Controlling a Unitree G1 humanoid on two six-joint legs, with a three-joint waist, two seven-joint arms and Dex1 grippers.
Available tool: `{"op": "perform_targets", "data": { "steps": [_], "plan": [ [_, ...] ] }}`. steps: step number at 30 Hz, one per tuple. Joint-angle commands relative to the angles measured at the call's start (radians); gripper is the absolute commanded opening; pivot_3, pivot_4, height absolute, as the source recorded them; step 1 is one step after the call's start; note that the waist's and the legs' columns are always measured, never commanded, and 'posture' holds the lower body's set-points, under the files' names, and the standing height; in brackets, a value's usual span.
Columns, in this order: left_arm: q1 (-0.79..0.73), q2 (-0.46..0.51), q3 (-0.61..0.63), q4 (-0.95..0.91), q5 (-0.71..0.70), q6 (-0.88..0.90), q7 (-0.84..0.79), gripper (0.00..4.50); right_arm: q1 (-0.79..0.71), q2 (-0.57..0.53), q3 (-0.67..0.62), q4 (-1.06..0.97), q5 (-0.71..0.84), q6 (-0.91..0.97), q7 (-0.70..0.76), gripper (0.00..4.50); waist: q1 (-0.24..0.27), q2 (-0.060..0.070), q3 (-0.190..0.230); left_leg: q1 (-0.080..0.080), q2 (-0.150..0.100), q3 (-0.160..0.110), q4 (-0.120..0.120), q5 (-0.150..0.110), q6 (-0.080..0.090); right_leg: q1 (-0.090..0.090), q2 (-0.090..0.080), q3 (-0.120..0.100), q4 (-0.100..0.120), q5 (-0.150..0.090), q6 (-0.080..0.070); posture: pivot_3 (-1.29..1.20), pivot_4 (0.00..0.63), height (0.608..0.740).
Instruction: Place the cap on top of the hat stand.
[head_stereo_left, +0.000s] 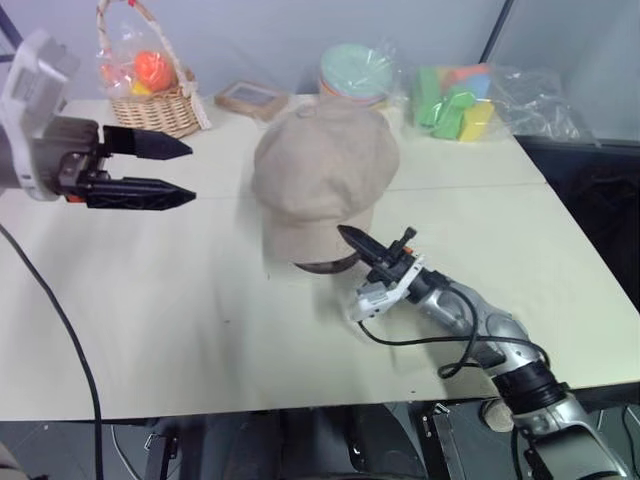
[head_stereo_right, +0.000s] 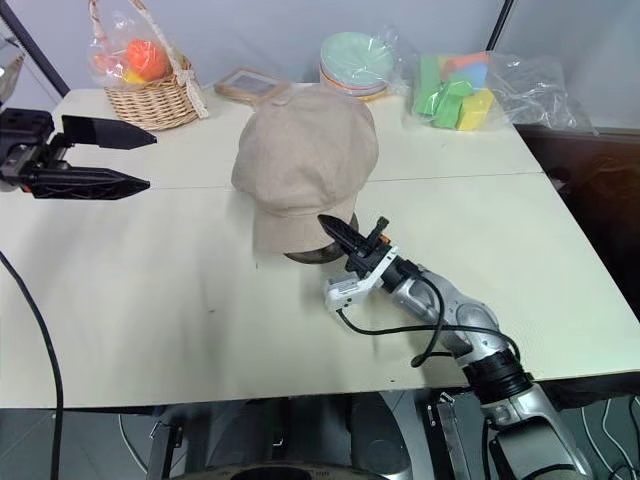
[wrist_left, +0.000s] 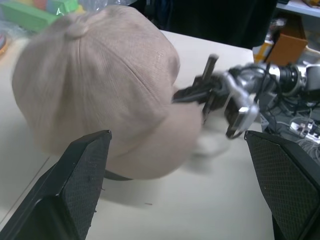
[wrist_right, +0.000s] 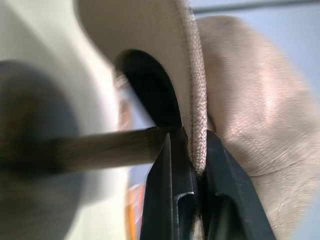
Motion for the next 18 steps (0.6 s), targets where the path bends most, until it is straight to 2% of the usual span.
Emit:
{"op": "perform_targets", "data": {
  "steps": [1, 4, 6, 9, 13, 14, 16, 18],
  "plan": [
    [0.019, 0.023, 0.065, -0.031, -0.011, 0.0, 0.012, 4.5, -0.054, -0.041, -0.027, 0.062, 0.101, -0.155, -0.075, 0.04, 0.0, 0.0, 0.0, 0.0, 0.0, 0.0, 0.0, 0.0, 0.0, 0.0, 0.0, 0.0, 0.0, 0.0, 0.0, 0.0, 0.15, 0.74],
    [0.045, 0.027, 0.094, -0.049, -0.02, 0.008, 0.026, 4.5, -0.116, -0.076, -0.004, 0.217, 0.206, -0.331, -0.08, 0.04, -0.001, 0.0, 0.0, 0.0, 0.0, 0.0, 0.0, 0.0, 0.0, 0.0, 0.0, 0.0, 0.0, 0.0, 0.0, 0.0, 0.15, 0.74],
    [0.058, 0.03, 0.107, -0.057, -0.022, 0.01, 0.029, 4.5, -0.159, -0.075, 0.015, 0.33, 0.214, -0.383, -0.078, 0.04, 0.0, 0.0, 0.0, 0.0, 0.0, 0.0, 0.0, 0.0, 0.0, 0.0, 0.0, 0.0, 0.0, 0.0, 0.0, 0.0, 0.15, 0.74],
    [0.066, 0.033, 0.119, -0.068, -0.026, 0.016, 0.035, 4.5, -0.21, -0.059, 0.03, 0.447, 0.187, -0.413, -0.089, 0.04, -0.001, 0.0, 0.0, 0.0, 0.0, 0.0, 0.0, 0.0, 0.0, 0.0, 0.0, 0.0, 0.0, 0.0, 0.0, 0.0, 0.15, 0.74],
    [0.065, 0.038, 0.129, -0.075, -0.034, 0.03, 0.043, 4.5, -0.239, -0.044, 0.041, 0.505, 0.134, -0.391, -0.107, 0.04, -0.001, 0.0, 0.0, 0.0, 0.0, 0.0, 0.0, 0.0, 0.0, 0.0, 0.0, 0.0, 0.0, 0.0, 0.0, 0.0, 0.15, 0.74],
    [0.066, 0.039, 0.13, -0.077, -0.036, 0.031, 0.045, 4.5, -0.24, -0.042, 0.04, 0.509, 0.128, -0.386, -0.113, 0.69, -0.001, 0.0, 0.0, 0.0, 0.0, 0.0, 0.0, 0.0, 0.0, 0.0, 0.0, 0.0, 0.0, 0.0, 0.0, 0.0, 0.15, 0.74],
    [0.074, 0.039, 0.133, -0.081, -0.038, 0.032, 0.047, 4.5, -0.227, -0.043, 0.036, 0.491, 0.119, -0.373, -0.115, 1.55, 0.0, 0.0, 0.0, 0.0, -0.001, 0.0, 0.0, 0.0, 0.0, 0.0, 0.0, 0.0, 0.0, 0.0, 0.0, 0.0, 0.15, 0.74],
    [0.082, 0.038, 0.135, -0.083, -0.038, 0.029, 0.048, 4.5, -0.195, -0.051, 0.025, 0.445, 0.101, -0.349, -0.122, 2.66, -0.001, 0.0, 0.0, 0.0, -0.001, 0.0, 0.0, 0.0, 0.0, 0.0, 0.0, 0.0, 0.0, 0.0, 0.0, 0.0, 0.15, 0.74]
  ]
}}
